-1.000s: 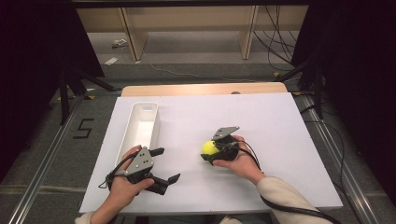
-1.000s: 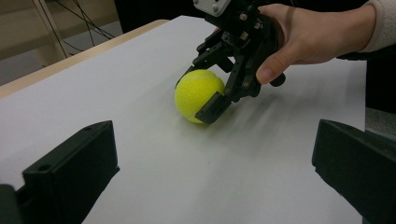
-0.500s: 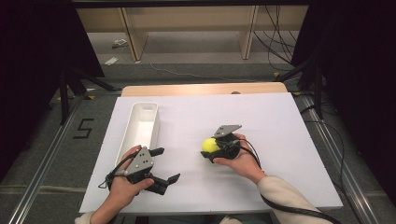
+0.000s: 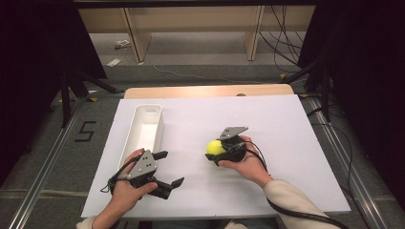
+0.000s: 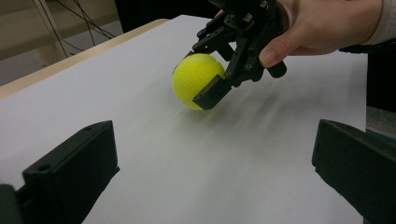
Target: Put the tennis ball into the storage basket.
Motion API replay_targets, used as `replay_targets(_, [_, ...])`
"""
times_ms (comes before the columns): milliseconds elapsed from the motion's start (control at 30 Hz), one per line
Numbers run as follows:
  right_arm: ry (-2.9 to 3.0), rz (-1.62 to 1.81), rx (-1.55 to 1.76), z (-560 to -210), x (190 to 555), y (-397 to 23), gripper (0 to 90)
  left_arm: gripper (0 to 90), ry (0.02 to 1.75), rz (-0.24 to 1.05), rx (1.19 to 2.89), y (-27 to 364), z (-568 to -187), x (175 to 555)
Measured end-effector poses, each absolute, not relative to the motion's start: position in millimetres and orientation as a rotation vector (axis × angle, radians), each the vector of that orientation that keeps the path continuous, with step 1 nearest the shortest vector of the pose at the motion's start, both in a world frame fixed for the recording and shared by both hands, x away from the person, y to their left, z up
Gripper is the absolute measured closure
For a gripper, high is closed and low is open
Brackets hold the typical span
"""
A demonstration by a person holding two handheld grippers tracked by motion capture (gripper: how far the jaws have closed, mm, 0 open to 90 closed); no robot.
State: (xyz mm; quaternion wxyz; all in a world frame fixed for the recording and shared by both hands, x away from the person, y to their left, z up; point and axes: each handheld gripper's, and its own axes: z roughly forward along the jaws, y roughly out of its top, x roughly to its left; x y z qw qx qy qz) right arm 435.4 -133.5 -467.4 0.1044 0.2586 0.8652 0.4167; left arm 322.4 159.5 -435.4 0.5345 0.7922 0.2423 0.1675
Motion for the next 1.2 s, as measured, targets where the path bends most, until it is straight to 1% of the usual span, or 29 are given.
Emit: replay_targets(1200, [2.522,1.296,0.745,-452.8,431.2,-133.0,26.3,0.0,0.576,0.399,1.885,160.0,-435.0,322.1])
